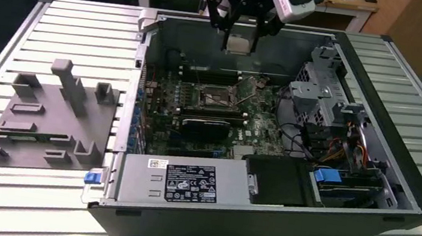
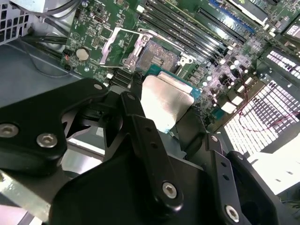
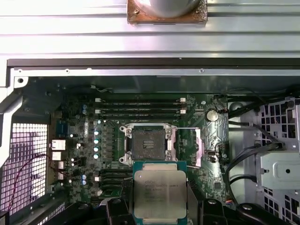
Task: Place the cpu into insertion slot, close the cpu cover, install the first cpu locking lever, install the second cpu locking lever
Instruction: 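Place the cpu into insertion slot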
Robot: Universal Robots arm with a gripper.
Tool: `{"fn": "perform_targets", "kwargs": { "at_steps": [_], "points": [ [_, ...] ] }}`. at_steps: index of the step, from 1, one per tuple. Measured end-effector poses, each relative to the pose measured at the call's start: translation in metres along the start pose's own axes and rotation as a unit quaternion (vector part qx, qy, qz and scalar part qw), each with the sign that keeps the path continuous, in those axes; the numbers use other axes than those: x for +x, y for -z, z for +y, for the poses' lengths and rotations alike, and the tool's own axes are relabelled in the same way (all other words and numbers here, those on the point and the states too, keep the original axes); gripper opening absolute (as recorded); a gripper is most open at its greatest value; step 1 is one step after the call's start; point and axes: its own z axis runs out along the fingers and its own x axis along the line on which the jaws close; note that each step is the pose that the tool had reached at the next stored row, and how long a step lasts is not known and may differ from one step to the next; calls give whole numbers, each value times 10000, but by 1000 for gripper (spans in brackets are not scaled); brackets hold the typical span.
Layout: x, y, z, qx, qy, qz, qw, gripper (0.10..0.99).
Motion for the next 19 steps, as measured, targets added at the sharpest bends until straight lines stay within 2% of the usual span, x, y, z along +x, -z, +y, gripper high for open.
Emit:
{"fn": "perform_targets", "kwargs": {
  "at_steps": [13, 19],
  "points": [
    [41, -216, -21, 12, 0, -4, 10000, 537],
    [50, -306, -29, 32, 0, -5, 10000, 537]
  ]
}}
